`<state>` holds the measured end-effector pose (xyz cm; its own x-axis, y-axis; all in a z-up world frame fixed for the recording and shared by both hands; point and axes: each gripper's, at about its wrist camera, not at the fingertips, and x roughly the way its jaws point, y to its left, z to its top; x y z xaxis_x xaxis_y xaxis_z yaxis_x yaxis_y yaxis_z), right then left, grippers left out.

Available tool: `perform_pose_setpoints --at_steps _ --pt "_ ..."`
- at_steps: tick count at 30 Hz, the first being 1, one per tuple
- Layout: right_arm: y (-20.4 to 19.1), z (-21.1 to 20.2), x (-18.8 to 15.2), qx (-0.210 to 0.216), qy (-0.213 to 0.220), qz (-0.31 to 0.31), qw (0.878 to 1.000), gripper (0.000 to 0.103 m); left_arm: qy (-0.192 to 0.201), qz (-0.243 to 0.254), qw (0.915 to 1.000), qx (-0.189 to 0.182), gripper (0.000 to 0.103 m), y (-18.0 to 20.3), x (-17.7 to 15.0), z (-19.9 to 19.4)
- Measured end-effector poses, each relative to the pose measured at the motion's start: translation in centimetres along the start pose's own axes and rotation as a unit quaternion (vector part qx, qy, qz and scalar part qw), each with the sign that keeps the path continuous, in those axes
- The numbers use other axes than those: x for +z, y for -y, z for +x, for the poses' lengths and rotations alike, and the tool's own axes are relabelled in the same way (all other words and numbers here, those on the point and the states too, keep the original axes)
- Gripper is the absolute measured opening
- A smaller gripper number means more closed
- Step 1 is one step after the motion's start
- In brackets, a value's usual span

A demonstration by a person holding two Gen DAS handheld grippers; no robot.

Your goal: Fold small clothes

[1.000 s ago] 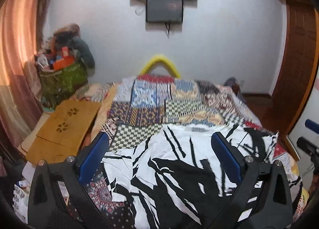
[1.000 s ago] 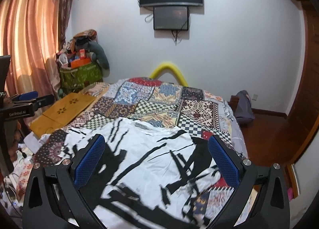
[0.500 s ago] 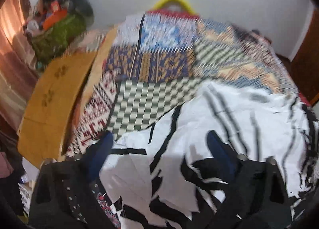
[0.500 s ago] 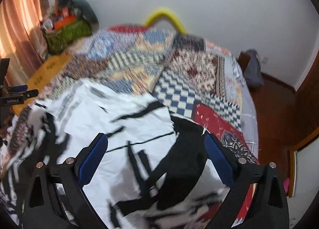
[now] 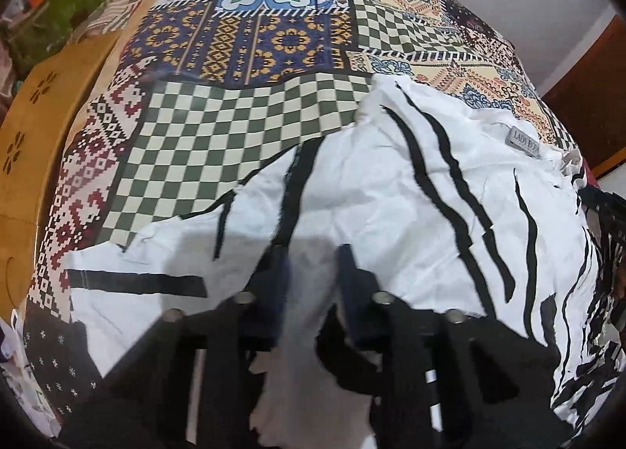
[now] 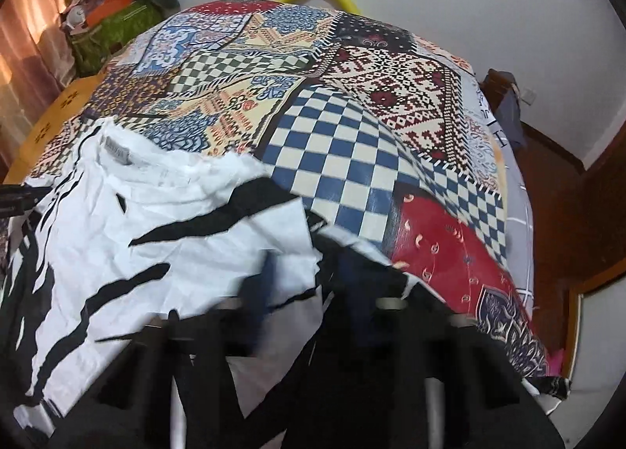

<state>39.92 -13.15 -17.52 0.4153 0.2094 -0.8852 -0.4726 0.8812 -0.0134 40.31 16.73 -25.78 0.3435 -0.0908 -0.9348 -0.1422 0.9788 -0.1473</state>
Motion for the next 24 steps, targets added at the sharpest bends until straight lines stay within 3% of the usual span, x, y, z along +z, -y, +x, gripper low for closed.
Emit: perform_pose_setpoints --at_steps 6,12,15,18,22,24 --pt "0.3 1.6 2.1 -0.027 -0.004 -0.016 0.999 0.009 0.008 0.010 0.9987 0.050 0.016 1.8 1.4 1.0" --pt "-0.1 1.9 3.8 -0.046 -0.016 -0.030 0.998 0.011 0.007 -0.032 0.9986 0.042 0.016 -0.1 1.8 0.3" --pt "-0.5 0.0 3.5 -0.042 -0.013 -0.037 0.998 0.011 0.034 -0.025 0.9977 0.054 0.016 -1.2 0.9 -2.4" --pt "-0.9 -2.8 3.3 -0.023 0.000 -0.031 0.999 0.017 0.050 -0.038 0.9964 0.056 0.020 -3.3 -0.2 -5.4" --pt "-2.4 -6.6 3.4 -0.002 0.032 -0.028 0.999 0.037 0.062 -0.075 0.9941 0.050 0.032 -6.9 -2.2 -8.9" --pt "-3.7 -8.3 3.6 0.007 0.052 -0.033 0.998 0.042 0.063 -0.082 0.9930 0.057 0.034 -8.1 -3.4 -10.0"
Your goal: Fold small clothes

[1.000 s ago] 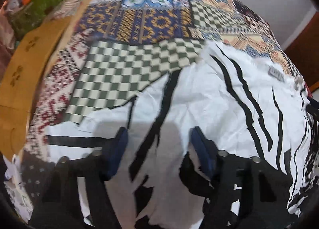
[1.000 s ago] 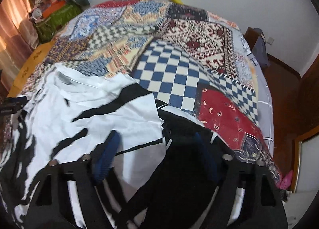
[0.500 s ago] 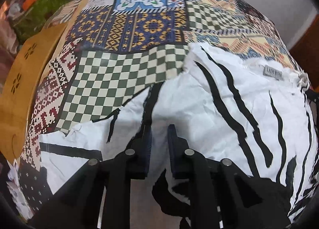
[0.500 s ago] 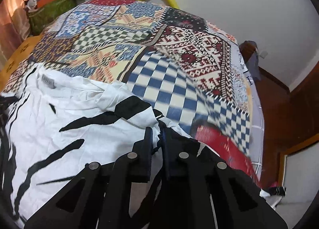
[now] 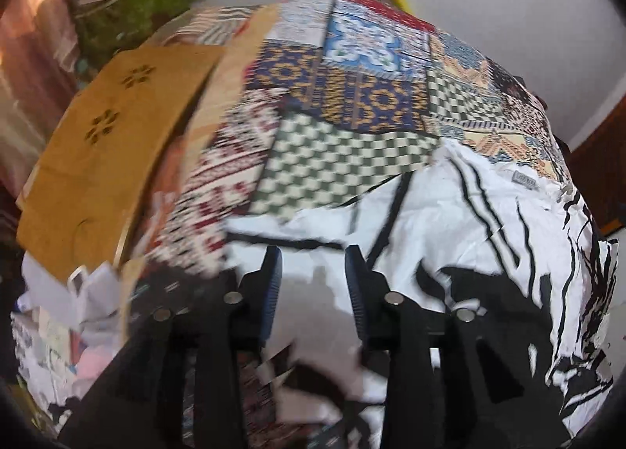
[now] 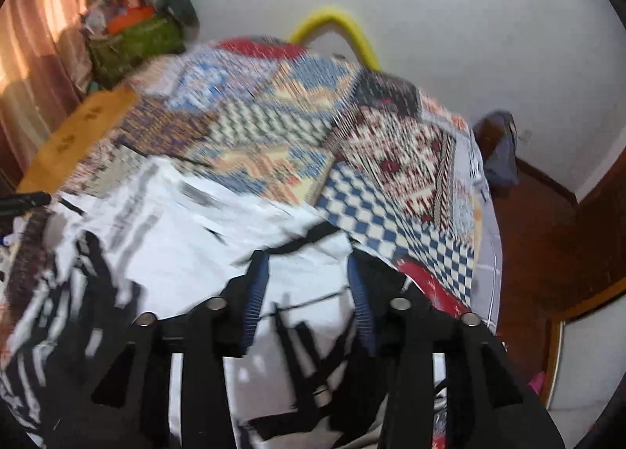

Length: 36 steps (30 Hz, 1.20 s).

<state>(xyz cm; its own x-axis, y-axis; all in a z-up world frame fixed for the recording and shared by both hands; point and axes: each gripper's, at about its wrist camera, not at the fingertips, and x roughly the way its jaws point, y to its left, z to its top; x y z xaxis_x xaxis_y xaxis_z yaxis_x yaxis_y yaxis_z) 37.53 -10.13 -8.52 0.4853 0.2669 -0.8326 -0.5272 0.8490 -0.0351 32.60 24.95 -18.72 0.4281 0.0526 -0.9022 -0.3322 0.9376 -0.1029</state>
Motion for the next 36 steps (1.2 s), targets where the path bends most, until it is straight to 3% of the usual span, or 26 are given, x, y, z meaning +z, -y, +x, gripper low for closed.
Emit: perform_pose_setpoints --at_steps 3,7,13,20,23,26,30,33,36 --pt "-2.1 -1.6 0.8 0.023 0.018 -0.001 1.000 0.048 -0.014 -0.004 0.9999 0.001 0.037 -1.9 -1.9 -0.8" --pt "-5.7 -2.1 1.2 0.051 0.029 -0.012 0.998 0.052 -0.045 -0.016 0.9986 -0.024 0.045 -2.9 -4.6 -0.5" --pt "-11.3 0.6 0.3 0.097 0.004 -0.020 0.995 0.053 -0.093 -0.038 0.9919 -0.078 0.045 -2.3 -8.0 0.9" --pt "-16.5 5.3 -2.1 0.124 -0.048 -0.038 0.990 0.053 -0.121 -0.100 0.9740 -0.163 0.045 -2.1 -10.8 1.5" --pt "-18.2 7.6 -3.7 0.129 -0.090 -0.058 0.986 0.053 -0.137 -0.141 0.9587 -0.205 0.045 -2.6 -11.9 1.6" --pt "-19.1 8.7 -5.2 0.131 -0.114 -0.074 0.982 0.053 -0.136 -0.163 0.9509 -0.225 0.046 -3.0 -13.0 1.4" --pt "-19.5 8.5 -6.2 0.125 -0.095 -0.094 0.983 0.063 -0.128 -0.173 0.9461 -0.242 0.052 -2.7 -13.0 1.4" --pt "-20.2 8.4 -6.5 0.116 -0.092 -0.104 0.984 0.066 -0.125 -0.205 0.9321 -0.271 0.053 -2.9 -11.9 2.6" --pt "-20.2 8.4 -6.7 0.117 -0.089 -0.102 0.984 0.066 -0.100 -0.221 0.9350 -0.258 0.053 -3.2 -10.2 3.5"
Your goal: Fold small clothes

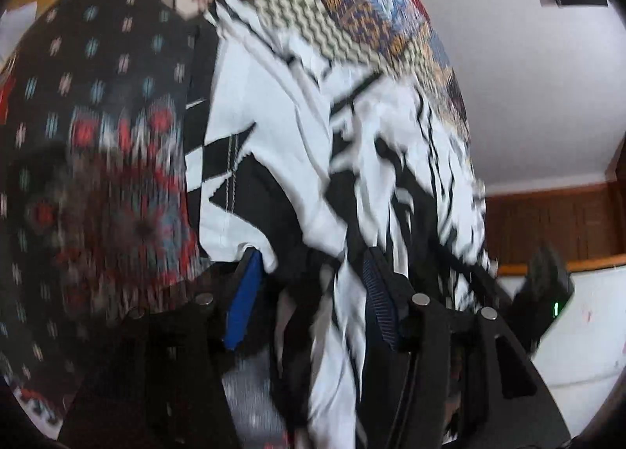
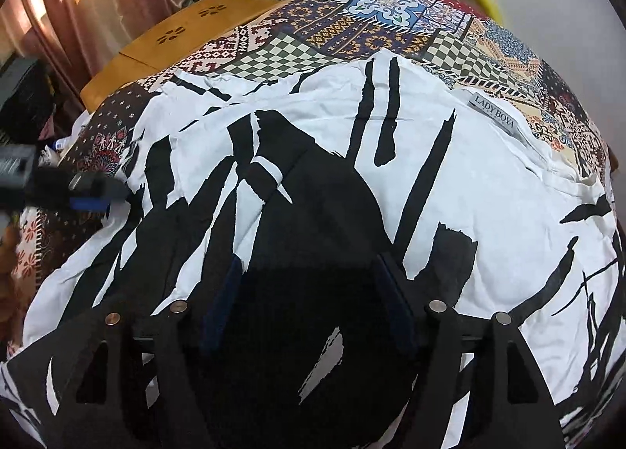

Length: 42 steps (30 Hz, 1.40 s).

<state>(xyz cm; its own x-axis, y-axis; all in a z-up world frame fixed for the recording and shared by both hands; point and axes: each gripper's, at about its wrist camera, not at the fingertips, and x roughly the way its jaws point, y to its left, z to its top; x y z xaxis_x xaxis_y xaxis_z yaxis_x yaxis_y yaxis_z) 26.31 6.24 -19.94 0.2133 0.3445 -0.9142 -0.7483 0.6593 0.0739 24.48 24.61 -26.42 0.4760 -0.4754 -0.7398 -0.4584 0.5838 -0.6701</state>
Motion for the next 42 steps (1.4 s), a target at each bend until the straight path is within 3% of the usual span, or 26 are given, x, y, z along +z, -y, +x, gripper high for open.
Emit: perform_pose_setpoints --at_steps 1,3,5,7,11,14,19,22,25,29,32,35,38,42 --pt "0.1 0.0 -0.1 0.003 0.001 0.002 1.000 0.066 0.006 0.000 1.0000 0.001 0.053 0.0 0.4 0.1" --pt "0.1 0.1 -0.1 0.007 0.003 0.006 1.000 0.066 0.030 0.014 0.9991 0.026 0.042 0.6 1.4 0.2" --pt "0.2 0.0 -0.1 0.009 0.005 0.008 1.000 0.066 0.048 0.035 0.9960 0.067 0.018 1.0 1.9 0.3" --pt "0.2 0.0 -0.1 0.011 0.006 0.010 1.000 0.066 0.065 0.054 0.9915 0.099 0.012 1.3 2.1 0.2" --pt "0.5 0.0 -0.2 0.016 0.008 0.014 1.000 0.066 0.120 0.074 0.9802 0.139 0.010 1.4 1.6 -1.5" --pt "0.6 -0.1 -0.4 0.019 0.009 0.016 1.000 0.066 0.136 0.057 0.9777 0.150 0.010 0.6 1.3 -2.6" --pt "0.5 0.0 -0.4 0.016 0.010 0.016 1.000 0.066 0.127 0.028 0.9839 0.123 0.010 -0.6 2.4 -3.2" --pt "0.6 -0.1 -0.5 0.016 0.011 0.019 1.000 0.066 0.133 0.044 0.9814 0.131 0.005 -0.1 2.9 -3.1" --pt "0.7 -0.1 -0.5 0.020 0.012 0.023 0.999 0.066 0.149 0.080 0.9726 0.159 0.003 1.3 2.9 -3.4" --pt "0.8 -0.1 -0.5 0.022 0.013 0.026 0.999 0.066 0.202 0.169 0.9459 0.189 0.002 6.4 1.6 -5.2" --pt "0.8 -0.1 -0.6 0.023 0.014 0.028 0.999 0.066 0.224 0.235 0.9289 0.179 0.002 10.3 0.0 -6.1" --pt "1.2 -0.4 -0.5 0.029 0.011 0.041 0.999 0.066 0.202 0.280 0.9268 0.148 0.002 13.1 -1.6 -5.5" --pt "2.3 -1.5 -0.4 0.046 0.007 0.071 0.996 0.066 0.149 0.299 0.9342 0.126 0.002 14.2 -2.7 -3.1" --pt "3.5 -3.5 -0.6 0.039 0.021 0.088 0.995 0.066 0.067 0.303 0.9405 0.138 0.002 12.9 -3.7 1.5"
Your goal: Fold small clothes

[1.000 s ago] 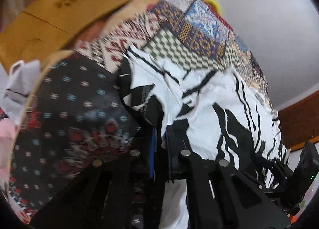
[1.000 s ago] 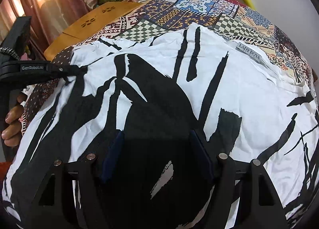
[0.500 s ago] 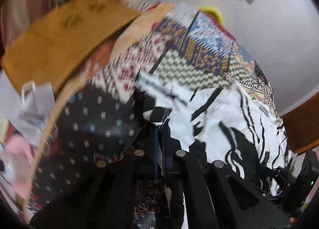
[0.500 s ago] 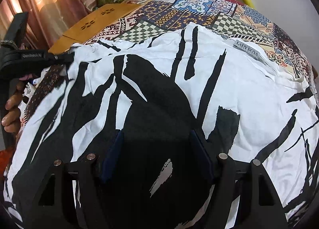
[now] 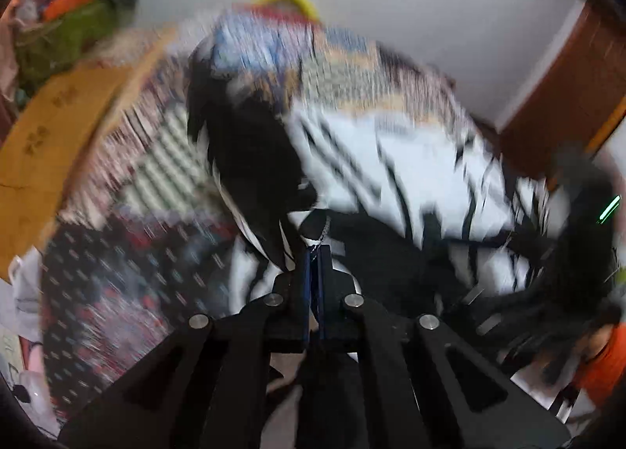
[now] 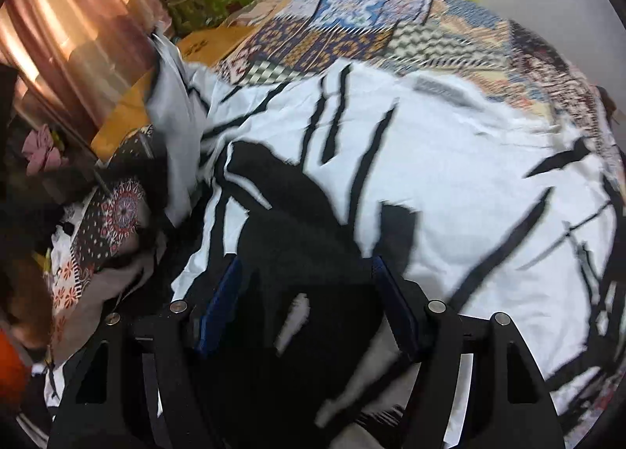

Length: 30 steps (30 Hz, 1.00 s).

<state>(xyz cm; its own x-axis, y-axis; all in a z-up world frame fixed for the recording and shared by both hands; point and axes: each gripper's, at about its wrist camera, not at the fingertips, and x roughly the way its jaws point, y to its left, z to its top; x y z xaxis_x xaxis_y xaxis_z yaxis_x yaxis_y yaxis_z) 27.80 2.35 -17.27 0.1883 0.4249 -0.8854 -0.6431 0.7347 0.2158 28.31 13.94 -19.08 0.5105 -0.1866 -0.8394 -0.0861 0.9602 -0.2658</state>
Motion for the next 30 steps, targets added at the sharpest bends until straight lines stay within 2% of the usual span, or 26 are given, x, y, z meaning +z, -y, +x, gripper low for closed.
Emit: perform_pose_setpoints --at_steps 2,4,7,9,14,16,19,21,27,28,29,30 --pt "0.4 -1.0 0.1 -0.004 0.007 0.000 1.000 0.066 -0.039 -0.006 0.9992 -0.009 0.002 -0.3 -1.3 1.8" --pt "0.6 -1.8 0.2 -0.006 0.014 0.003 1.000 0.066 -0.058 -0.005 0.9982 -0.012 0.002 -0.5 -2.1 2.7" --pt "0.4 -2.5 0.5 -0.004 0.024 0.002 1.000 0.066 -0.049 0.001 0.9988 -0.001 0.002 -0.2 -2.4 1.8" --pt "0.0 -2.8 0.9 0.003 0.031 0.003 1.000 0.066 -0.033 0.016 0.9991 0.019 0.009 0.2 -2.2 0.5" --pt "-1.0 -2.5 2.3 0.009 0.037 -0.001 0.999 0.066 0.007 0.020 0.9992 0.033 0.048 -0.7 -1.7 -3.1" --pt "-1.2 -2.1 2.8 0.004 0.039 -0.004 0.999 0.066 0.030 0.002 0.9990 0.033 0.052 -2.2 -1.1 -4.4" --pt "-1.2 -1.1 3.7 -0.007 0.039 -0.009 0.999 0.066 0.032 -0.012 0.9982 0.050 0.053 -3.8 0.0 -3.9" --pt "-1.0 -0.3 4.4 -0.018 0.039 -0.012 0.999 0.066 0.016 -0.022 0.9977 0.062 0.053 -4.8 0.5 -2.6" --pt "1.1 3.0 6.8 -0.045 0.032 -0.002 0.998 0.065 -0.036 -0.028 0.9974 0.055 0.053 -6.0 0.9 2.9" --pt "1.4 3.7 7.0 -0.042 0.027 0.003 0.999 0.060 -0.044 -0.027 0.9975 0.048 0.053 -5.9 0.9 3.6" --pt "1.6 4.2 7.1 -0.038 0.024 0.004 0.999 0.048 -0.049 -0.026 0.9976 0.042 0.053 -5.8 0.7 4.1" --pt "1.6 4.7 7.1 -0.035 0.019 0.004 0.999 0.041 -0.053 -0.023 0.9977 0.036 0.053 -5.5 0.6 4.5"
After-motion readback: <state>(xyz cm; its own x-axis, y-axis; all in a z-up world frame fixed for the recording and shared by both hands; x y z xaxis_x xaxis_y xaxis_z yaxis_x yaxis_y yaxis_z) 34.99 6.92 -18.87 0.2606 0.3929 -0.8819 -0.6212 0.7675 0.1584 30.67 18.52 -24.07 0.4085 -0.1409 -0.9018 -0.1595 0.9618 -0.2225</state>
